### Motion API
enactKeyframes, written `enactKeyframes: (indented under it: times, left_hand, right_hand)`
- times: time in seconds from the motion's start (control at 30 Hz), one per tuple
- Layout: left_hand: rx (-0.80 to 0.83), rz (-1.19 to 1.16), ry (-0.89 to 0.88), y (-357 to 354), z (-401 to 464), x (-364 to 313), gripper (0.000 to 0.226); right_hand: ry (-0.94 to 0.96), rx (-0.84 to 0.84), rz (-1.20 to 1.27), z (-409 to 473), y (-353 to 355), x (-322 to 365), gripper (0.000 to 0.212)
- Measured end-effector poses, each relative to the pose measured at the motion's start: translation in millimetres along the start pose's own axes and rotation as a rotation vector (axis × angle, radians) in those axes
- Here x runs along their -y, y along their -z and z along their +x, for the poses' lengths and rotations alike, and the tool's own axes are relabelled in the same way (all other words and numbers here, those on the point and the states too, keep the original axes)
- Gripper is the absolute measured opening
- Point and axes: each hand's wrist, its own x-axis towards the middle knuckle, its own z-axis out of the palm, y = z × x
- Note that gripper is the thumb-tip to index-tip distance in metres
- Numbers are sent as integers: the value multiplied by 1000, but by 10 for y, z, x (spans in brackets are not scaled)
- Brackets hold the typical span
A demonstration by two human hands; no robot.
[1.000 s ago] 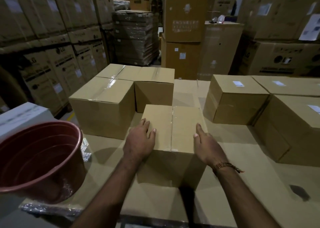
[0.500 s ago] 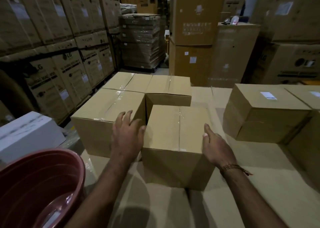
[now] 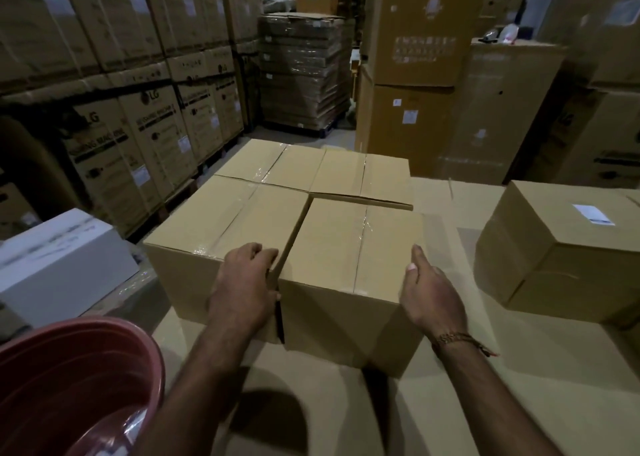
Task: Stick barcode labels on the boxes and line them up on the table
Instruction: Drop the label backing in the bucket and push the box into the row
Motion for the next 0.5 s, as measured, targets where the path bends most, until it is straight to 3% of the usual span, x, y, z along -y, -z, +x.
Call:
enactKeyframes:
  times: [0.23,0.5]
  left_hand:
    - [28,203,-92,191,48,-91,56]
    - [-3,289,-158,200,25,-87,53]
  right_hand:
    - [5,0,7,60,-65,41,56]
    - [19,33,3,155,-64,82,56]
